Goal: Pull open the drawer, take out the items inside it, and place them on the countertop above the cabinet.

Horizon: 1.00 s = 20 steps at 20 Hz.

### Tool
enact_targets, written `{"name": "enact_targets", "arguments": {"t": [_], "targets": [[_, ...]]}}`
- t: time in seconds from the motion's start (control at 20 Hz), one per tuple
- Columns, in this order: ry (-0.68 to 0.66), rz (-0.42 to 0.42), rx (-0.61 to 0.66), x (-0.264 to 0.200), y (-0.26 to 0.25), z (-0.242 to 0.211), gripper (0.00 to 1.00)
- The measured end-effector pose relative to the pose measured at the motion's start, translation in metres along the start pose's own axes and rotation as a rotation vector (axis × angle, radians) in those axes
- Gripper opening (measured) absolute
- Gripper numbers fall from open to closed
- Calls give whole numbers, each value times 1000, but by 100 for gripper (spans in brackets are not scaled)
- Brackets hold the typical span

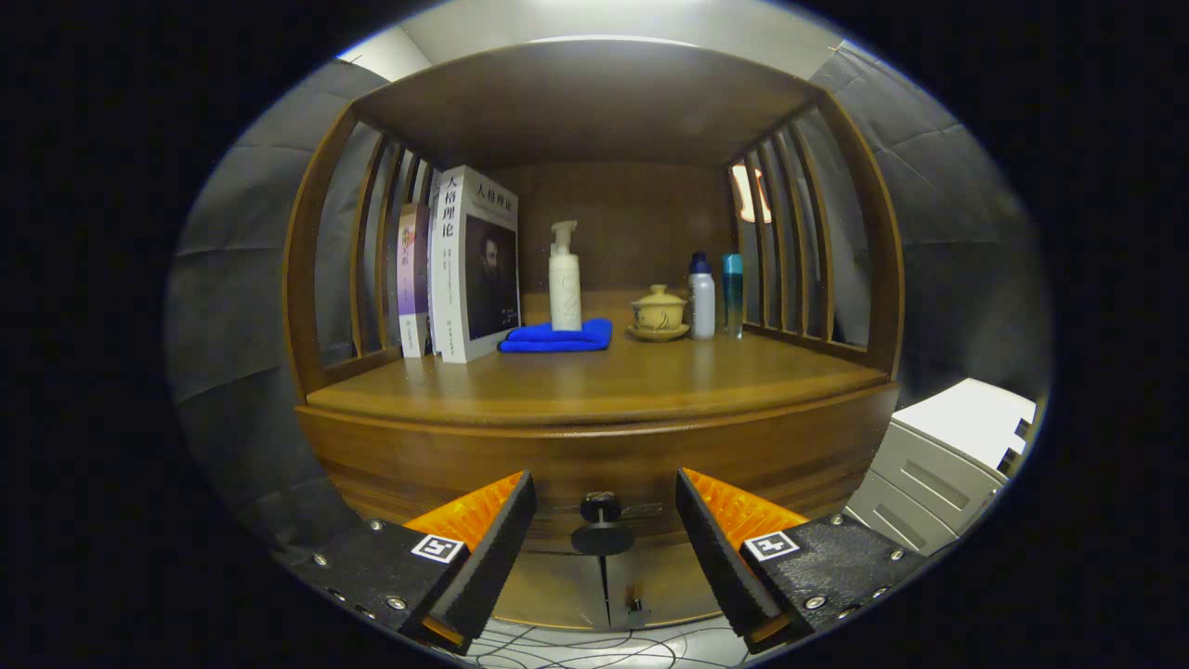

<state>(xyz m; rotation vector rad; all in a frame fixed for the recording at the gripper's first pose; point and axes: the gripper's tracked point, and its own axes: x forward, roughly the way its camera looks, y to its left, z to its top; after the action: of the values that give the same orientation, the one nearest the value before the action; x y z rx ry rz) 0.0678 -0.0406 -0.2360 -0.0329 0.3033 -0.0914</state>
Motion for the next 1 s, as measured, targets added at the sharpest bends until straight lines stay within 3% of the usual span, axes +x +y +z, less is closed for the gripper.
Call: {"name": "enact_targets", "arguments": {"t": [0.25, 0.6, 0.85, 1.0], "targets": [[50, -13, -26, 12, -2, -29, 87], [45, -6, -24, 16, 0, -38, 49], [32, -19, -14, 18, -1, -40, 43], [14, -14, 3, 18, -1, -40, 33]]}}
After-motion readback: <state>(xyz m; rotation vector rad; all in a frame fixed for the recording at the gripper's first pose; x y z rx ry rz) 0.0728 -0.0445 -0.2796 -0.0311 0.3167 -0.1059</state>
